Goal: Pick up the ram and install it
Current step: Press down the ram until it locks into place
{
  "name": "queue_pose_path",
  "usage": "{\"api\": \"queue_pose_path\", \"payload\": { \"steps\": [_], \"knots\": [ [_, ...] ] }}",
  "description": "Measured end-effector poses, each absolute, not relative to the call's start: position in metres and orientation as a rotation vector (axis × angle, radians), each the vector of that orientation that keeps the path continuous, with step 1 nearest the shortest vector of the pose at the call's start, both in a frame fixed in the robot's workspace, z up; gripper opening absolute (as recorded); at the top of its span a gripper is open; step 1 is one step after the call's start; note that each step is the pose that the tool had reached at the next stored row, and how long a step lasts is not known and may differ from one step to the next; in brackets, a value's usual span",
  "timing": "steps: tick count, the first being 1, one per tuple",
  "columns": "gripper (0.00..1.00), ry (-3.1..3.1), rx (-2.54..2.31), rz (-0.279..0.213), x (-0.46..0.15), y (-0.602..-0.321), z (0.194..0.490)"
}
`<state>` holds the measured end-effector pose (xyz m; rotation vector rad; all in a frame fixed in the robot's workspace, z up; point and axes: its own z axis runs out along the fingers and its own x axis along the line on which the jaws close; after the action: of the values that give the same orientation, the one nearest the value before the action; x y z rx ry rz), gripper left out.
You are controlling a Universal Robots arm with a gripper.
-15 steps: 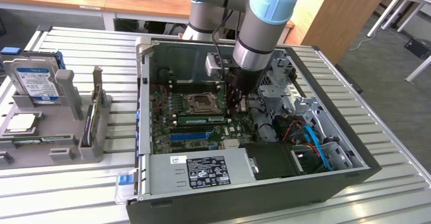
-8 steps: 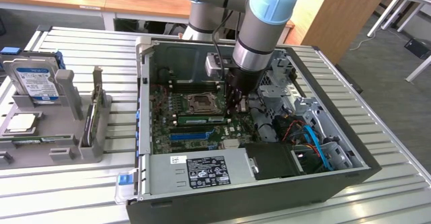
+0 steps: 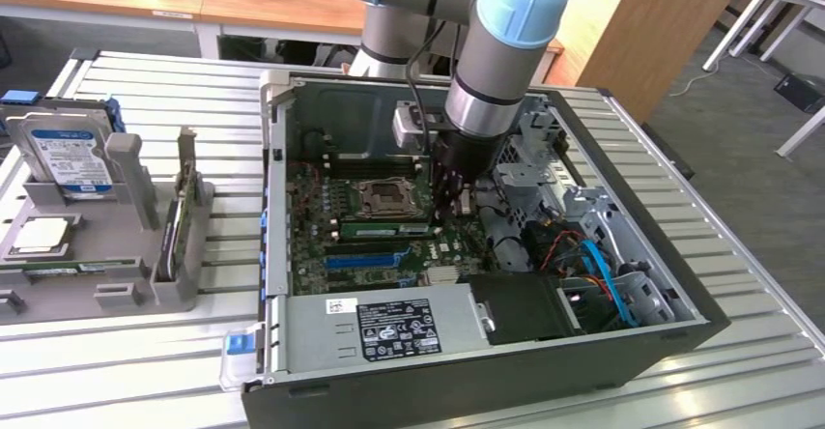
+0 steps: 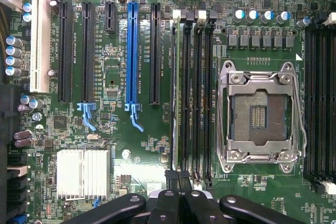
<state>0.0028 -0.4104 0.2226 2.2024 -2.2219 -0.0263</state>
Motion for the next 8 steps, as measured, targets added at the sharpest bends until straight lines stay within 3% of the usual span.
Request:
{"api": "queue_pose_path", "payload": {
  "steps": [8],
  "knots": [
    [0.11, -2.222, 2.203, -0.026, 0.0028, -0.4104, 0.2223]
  ]
}}
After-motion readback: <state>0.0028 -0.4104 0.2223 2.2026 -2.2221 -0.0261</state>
